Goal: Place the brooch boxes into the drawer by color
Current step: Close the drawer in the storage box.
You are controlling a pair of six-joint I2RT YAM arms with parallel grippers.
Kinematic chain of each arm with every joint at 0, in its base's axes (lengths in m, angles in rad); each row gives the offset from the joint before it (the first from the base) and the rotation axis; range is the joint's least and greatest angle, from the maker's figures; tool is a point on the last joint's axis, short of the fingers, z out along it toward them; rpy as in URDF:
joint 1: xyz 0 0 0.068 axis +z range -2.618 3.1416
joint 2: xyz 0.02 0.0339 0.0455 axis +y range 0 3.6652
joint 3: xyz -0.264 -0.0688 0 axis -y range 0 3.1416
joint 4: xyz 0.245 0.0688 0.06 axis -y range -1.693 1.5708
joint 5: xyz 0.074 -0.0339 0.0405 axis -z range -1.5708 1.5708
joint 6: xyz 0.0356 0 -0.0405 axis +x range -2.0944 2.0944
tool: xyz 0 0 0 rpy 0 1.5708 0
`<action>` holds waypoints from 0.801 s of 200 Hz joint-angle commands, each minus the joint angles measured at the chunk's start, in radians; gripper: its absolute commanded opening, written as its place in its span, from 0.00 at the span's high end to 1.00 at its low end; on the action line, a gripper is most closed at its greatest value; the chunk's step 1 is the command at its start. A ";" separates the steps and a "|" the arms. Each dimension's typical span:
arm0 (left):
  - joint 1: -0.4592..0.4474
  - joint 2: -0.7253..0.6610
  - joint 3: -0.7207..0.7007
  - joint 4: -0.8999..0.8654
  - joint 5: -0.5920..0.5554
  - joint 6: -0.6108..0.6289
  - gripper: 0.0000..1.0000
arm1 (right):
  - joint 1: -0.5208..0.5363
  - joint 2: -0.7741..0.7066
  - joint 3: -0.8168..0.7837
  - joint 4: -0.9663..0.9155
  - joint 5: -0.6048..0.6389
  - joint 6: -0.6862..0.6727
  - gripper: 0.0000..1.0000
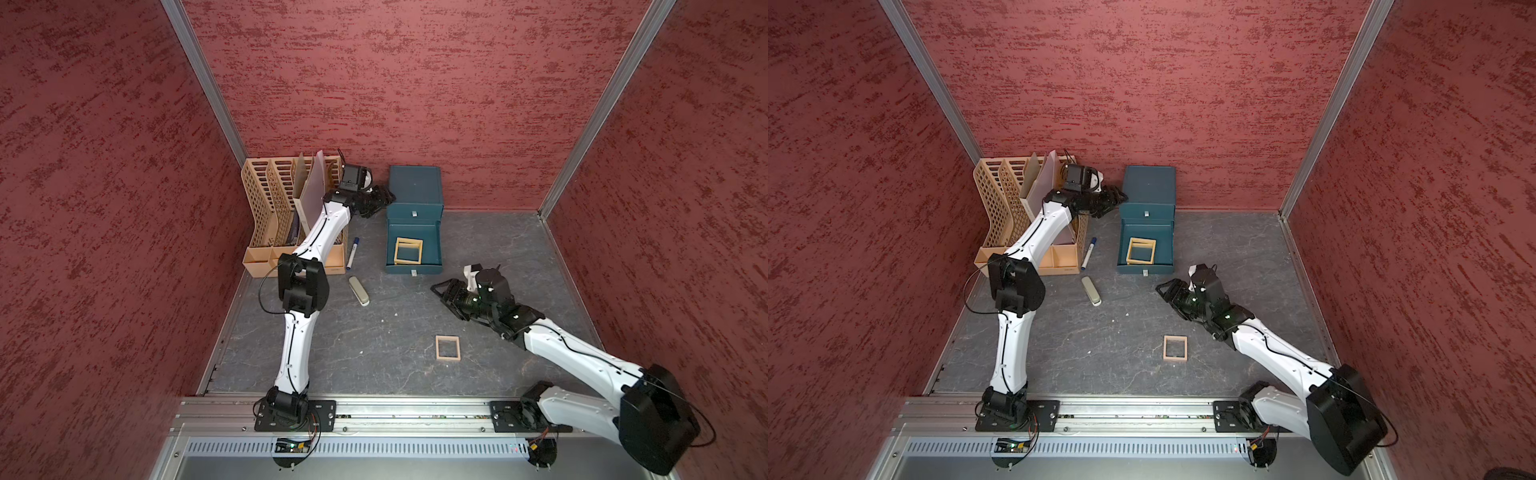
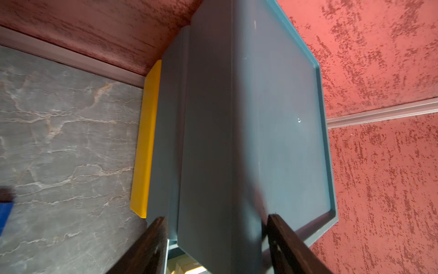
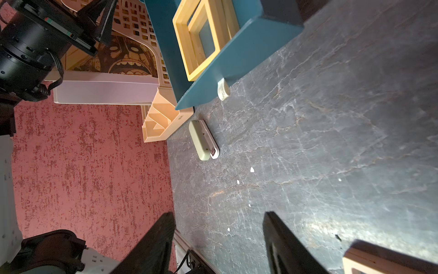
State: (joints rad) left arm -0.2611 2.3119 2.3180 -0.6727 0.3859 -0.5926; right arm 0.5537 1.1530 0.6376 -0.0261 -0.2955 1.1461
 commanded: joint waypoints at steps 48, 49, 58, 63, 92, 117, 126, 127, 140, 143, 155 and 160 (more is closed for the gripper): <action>0.003 0.018 0.018 -0.020 -0.008 0.030 0.32 | -0.007 0.130 -0.060 0.379 -0.003 0.102 0.41; 0.003 0.018 0.018 -0.021 -0.008 0.029 0.32 | -0.008 0.134 -0.060 0.388 -0.002 0.104 0.41; 0.002 0.018 0.018 -0.024 -0.011 0.030 0.33 | -0.008 0.186 -0.053 0.467 0.007 0.126 0.43; 0.002 0.018 0.019 -0.027 -0.013 0.029 0.33 | -0.008 0.207 -0.050 0.497 0.012 0.141 0.43; 0.003 0.018 0.019 -0.046 -0.018 0.030 0.33 | -0.004 0.343 -0.069 0.731 0.080 0.257 0.49; 0.005 0.016 0.018 -0.048 -0.013 0.028 0.33 | -0.003 0.425 -0.075 0.859 0.124 0.320 0.52; 0.005 0.015 0.020 -0.048 -0.010 0.027 0.33 | -0.002 0.458 -0.072 0.893 0.128 0.339 0.52; 0.005 0.015 0.020 -0.048 -0.009 0.028 0.33 | -0.002 0.459 -0.072 0.896 0.129 0.342 0.52; 0.006 0.015 0.021 -0.048 -0.009 0.030 0.33 | -0.002 0.507 -0.067 0.939 0.127 0.364 0.52; 0.006 0.015 0.022 -0.049 -0.009 0.028 0.33 | -0.001 0.517 -0.066 0.946 0.126 0.368 0.52; 0.008 0.015 0.024 -0.051 -0.007 0.029 0.34 | 0.003 0.554 -0.068 0.980 0.128 0.388 0.53; 0.008 0.017 0.024 -0.051 -0.005 0.030 0.34 | 0.006 0.568 -0.070 0.995 0.129 0.393 0.53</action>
State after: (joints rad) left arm -0.2607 2.3119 2.3192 -0.6773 0.3851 -0.5861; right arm 0.5522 1.6661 0.5728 0.8131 -0.2035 1.4719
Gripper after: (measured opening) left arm 0.665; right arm 0.471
